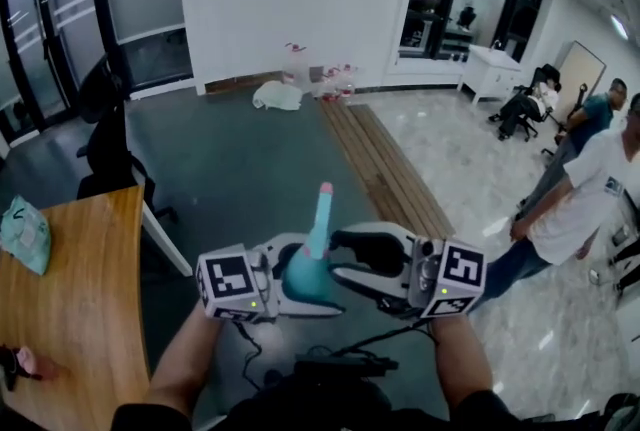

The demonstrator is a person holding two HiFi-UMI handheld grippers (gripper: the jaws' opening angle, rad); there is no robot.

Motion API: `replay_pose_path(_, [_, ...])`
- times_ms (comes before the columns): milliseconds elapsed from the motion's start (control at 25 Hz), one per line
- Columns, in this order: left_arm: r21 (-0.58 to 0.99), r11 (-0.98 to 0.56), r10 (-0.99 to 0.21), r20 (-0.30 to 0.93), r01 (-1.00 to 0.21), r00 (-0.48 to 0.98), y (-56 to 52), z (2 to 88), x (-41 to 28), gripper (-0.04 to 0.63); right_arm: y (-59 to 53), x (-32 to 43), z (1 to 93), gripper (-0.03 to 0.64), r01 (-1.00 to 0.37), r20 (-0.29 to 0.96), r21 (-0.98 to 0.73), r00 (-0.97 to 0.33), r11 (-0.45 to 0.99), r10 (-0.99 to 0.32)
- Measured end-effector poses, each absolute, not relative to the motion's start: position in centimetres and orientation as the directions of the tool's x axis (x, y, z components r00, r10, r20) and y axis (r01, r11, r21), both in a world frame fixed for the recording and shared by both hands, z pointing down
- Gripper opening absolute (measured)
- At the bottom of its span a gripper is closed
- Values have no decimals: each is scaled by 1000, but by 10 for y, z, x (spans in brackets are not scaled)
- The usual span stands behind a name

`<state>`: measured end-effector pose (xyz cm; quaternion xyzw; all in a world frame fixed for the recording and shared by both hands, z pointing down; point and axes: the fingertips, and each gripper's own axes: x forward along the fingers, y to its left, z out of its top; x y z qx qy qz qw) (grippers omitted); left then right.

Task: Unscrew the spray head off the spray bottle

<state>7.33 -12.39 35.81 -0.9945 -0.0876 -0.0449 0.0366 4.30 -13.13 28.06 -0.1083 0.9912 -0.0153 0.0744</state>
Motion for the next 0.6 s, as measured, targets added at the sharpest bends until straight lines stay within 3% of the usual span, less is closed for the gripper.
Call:
replay_pose_path(280, [-77,-982,-178,94,-171,980,-189,372,83,426,-168,55,287,172,-534,-107,-57,-837,843,-537])
replay_pose_path(600, [-112,-944,-326,167,-310,931,-203,389,90,426,-196,41,308,172,-675,13,-50,-738,736,-675])
